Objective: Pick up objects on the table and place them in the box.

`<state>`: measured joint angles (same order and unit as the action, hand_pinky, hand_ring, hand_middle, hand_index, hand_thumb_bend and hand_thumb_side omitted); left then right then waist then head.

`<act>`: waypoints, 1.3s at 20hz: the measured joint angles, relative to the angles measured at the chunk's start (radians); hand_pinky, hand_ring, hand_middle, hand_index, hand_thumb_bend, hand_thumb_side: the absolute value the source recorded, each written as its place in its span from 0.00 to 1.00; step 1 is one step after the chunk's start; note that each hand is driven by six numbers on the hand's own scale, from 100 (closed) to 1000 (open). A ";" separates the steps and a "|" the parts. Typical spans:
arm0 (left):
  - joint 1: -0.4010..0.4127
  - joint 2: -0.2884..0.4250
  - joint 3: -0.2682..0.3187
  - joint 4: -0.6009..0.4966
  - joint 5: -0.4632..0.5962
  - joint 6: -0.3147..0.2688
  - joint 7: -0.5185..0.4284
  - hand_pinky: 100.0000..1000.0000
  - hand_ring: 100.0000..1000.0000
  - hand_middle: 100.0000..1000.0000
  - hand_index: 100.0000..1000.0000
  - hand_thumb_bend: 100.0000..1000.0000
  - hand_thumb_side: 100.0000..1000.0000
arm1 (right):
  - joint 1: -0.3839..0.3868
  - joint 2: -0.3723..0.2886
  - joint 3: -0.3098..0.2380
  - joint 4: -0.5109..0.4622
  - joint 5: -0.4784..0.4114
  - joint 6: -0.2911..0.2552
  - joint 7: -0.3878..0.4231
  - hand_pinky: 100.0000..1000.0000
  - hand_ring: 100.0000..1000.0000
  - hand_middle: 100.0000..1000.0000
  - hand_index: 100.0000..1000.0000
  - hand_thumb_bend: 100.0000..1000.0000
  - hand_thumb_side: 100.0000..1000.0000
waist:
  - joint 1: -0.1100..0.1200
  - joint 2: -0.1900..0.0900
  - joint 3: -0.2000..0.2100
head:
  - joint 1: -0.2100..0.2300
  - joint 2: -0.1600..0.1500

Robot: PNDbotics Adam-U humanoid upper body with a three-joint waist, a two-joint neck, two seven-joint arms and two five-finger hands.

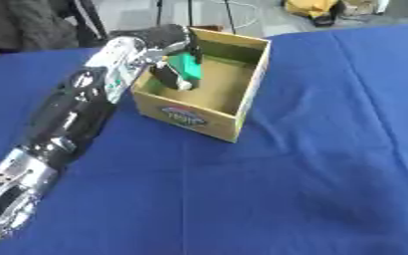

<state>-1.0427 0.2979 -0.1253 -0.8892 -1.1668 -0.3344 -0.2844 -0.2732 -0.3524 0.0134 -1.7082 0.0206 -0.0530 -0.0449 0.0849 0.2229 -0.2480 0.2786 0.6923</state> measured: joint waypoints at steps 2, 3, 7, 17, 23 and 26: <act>0.005 0.000 0.000 0.001 -0.014 -0.008 0.020 0.85 0.84 0.80 0.84 1.00 0.83 | 0.000 0.001 0.000 0.000 0.000 0.000 0.000 0.42 0.43 0.55 0.72 0.54 0.55 | 0.000 0.000 0.003 | 0.000 0.000; 0.008 0.000 0.001 -0.003 -0.016 -0.011 0.031 0.86 0.85 0.80 0.85 1.00 0.84 | 0.000 0.002 0.000 0.000 0.000 0.000 0.000 0.42 0.43 0.55 0.72 0.54 0.55 | 0.000 0.000 0.007 | 0.000 0.000; 0.038 0.000 0.014 -0.043 0.000 -0.010 0.089 0.83 0.79 0.76 0.84 1.00 0.84 | 0.001 0.007 -0.001 0.000 -0.001 0.000 0.000 0.42 0.43 0.55 0.72 0.54 0.55 | -0.004 -0.002 0.020 | -0.008 0.001; 0.206 0.027 0.247 -0.295 0.156 -0.078 0.260 0.69 0.70 0.65 0.77 0.68 0.77 | 0.026 0.017 -0.022 0.001 -0.002 0.000 -0.019 0.42 0.43 0.55 0.72 0.53 0.55 | -0.030 -0.012 0.113 | -0.049 0.011; 0.401 0.026 0.319 -0.471 0.282 -0.016 0.379 0.68 0.69 0.64 0.77 0.59 0.79 | 0.021 0.018 -0.032 0.001 -0.002 0.000 -0.028 0.42 0.43 0.55 0.73 0.53 0.55 | -0.031 0.006 0.134 | -0.062 0.010; 0.594 0.035 0.263 -0.587 0.562 0.077 0.465 0.67 0.69 0.64 0.78 0.57 0.78 | 0.017 0.022 -0.031 0.001 -0.002 0.001 -0.026 0.42 0.42 0.55 0.73 0.53 0.55 | -0.032 0.006 0.127 | -0.061 0.010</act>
<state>-0.4487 0.3327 0.1381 -1.4764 -0.6046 -0.2579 0.1806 -0.2560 -0.3306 -0.0176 -1.7070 0.0191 -0.0523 -0.0712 0.0525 0.2288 -0.1211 0.2178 0.7022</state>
